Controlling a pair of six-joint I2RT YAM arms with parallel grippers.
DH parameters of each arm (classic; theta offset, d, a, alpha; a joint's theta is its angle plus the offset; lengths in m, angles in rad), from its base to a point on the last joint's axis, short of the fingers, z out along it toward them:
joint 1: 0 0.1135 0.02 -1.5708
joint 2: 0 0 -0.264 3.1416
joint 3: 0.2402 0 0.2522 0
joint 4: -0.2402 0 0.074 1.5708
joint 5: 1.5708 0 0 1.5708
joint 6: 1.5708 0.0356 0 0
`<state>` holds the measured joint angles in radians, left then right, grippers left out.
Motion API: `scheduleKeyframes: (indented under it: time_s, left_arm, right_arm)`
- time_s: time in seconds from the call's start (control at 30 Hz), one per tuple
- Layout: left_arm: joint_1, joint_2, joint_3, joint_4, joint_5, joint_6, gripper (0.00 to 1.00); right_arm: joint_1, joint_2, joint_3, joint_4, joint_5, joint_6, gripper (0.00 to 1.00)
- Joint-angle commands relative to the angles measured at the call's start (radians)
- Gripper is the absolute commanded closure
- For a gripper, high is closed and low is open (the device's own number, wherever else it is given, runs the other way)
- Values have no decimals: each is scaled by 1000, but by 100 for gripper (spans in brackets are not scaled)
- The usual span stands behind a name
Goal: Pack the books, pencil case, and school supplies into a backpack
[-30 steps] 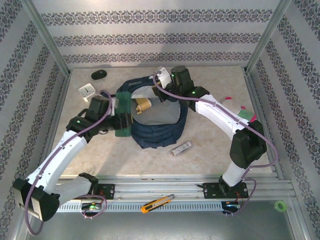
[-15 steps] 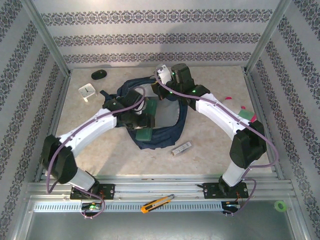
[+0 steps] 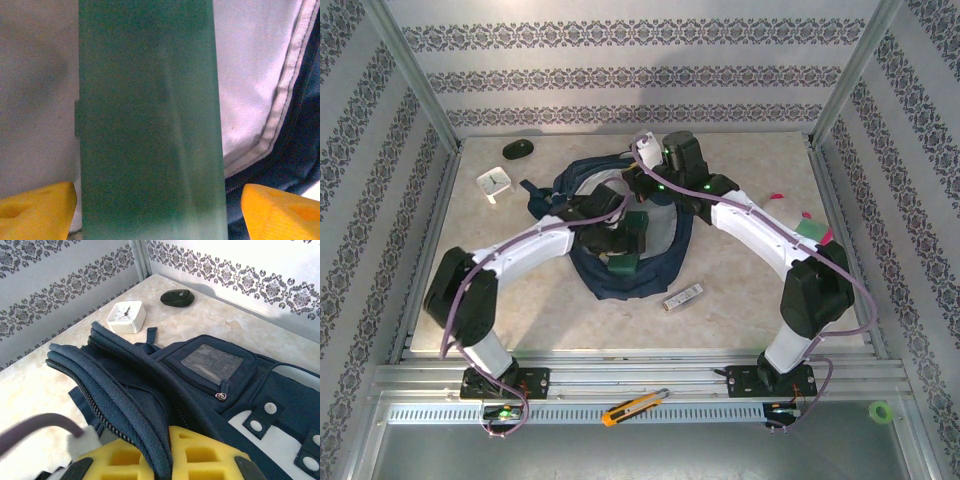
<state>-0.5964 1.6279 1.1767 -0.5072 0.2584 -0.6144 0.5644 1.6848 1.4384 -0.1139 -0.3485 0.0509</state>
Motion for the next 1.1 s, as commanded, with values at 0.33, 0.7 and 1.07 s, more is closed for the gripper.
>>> scheduleKeyframes:
  time_s: [0.33,0.7,1.07]
  left_arm:
    - [-23,-389,-358,249,-23,257,17]
    - [-23,-506,-493,324,3,922,29]
    - [-24,-301,-401,413,5,952,35]
  right_arm:
    - [-17,-93,-34,141,-76,32,100]
    - [-24,-109,-61,160,-78,44,100]
    - [-24,-111,-67,180,-100,72,100]
